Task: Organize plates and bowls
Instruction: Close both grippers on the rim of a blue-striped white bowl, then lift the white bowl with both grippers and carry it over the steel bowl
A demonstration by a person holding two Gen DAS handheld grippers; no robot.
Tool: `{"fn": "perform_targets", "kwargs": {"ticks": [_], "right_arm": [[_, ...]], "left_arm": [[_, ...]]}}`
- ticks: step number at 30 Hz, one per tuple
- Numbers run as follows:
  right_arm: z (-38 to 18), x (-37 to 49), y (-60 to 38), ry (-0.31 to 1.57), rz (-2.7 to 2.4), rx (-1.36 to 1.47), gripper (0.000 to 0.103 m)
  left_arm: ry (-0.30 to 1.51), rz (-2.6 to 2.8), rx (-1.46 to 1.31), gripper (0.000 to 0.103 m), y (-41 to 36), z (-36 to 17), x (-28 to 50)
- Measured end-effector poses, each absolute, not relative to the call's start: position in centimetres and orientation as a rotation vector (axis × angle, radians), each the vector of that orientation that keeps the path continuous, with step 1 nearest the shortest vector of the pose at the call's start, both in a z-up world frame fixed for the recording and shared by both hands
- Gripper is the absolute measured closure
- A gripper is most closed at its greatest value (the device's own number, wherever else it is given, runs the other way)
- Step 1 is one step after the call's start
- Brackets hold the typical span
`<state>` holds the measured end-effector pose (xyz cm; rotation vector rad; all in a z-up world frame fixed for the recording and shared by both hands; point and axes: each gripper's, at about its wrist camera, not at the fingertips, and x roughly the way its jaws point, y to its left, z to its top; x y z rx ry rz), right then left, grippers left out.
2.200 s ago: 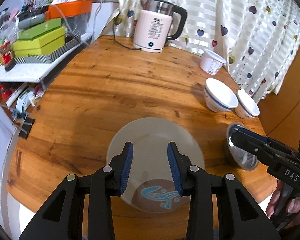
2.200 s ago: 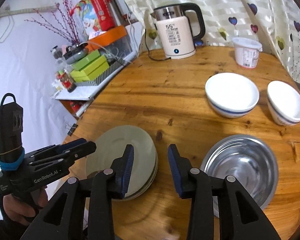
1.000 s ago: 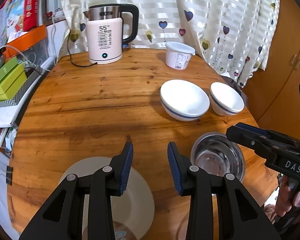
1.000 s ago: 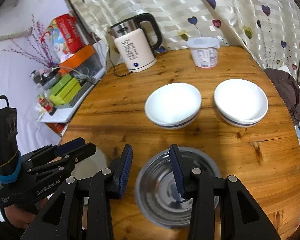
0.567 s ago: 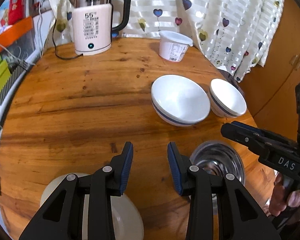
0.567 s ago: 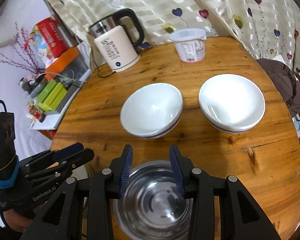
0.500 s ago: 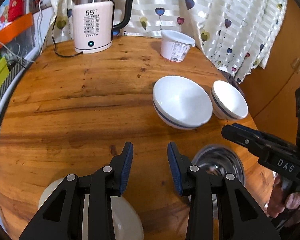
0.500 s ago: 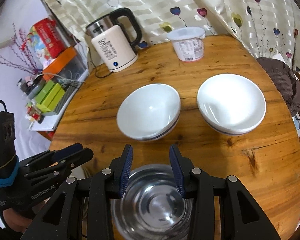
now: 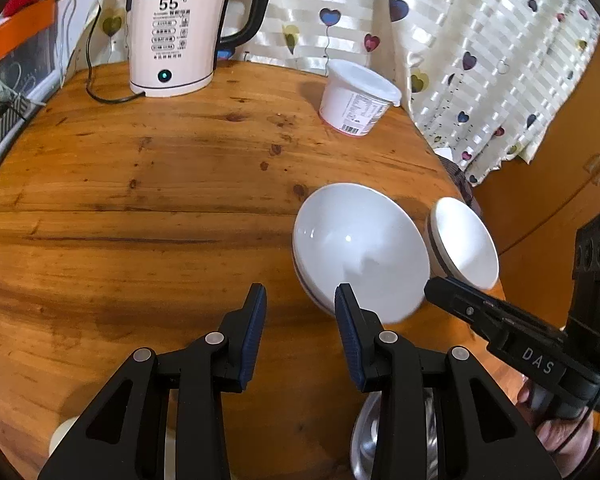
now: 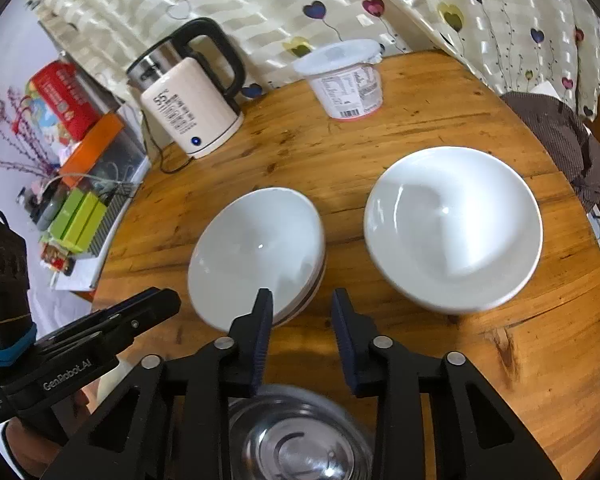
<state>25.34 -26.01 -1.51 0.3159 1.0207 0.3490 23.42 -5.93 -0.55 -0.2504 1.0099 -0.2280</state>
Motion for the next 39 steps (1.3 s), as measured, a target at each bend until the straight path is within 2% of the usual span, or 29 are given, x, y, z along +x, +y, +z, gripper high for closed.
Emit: {"fn": "perform_targets", "kwargs": {"ticks": [12, 18, 39], "right_arm": [[-2.5, 27.2, -25.4, 1.044, 0.361, 0.329, 0.085], [-2.4, 27.3, -25.3, 1.042, 0.358, 0.324, 0.086], [-0.4, 25.5, -25.1, 1.0, 0.374, 0.306, 0.086]], "left_arm": [[1.049, -0.255, -0.304, 0.066, -6.3, -2.4, 25.5], [1.045, -0.28, -0.293, 0.073, -6.9, -2.5, 25.8], [0.99, -0.26, -0.242, 0.073, -7.1, -0.4, 23.9]]}}
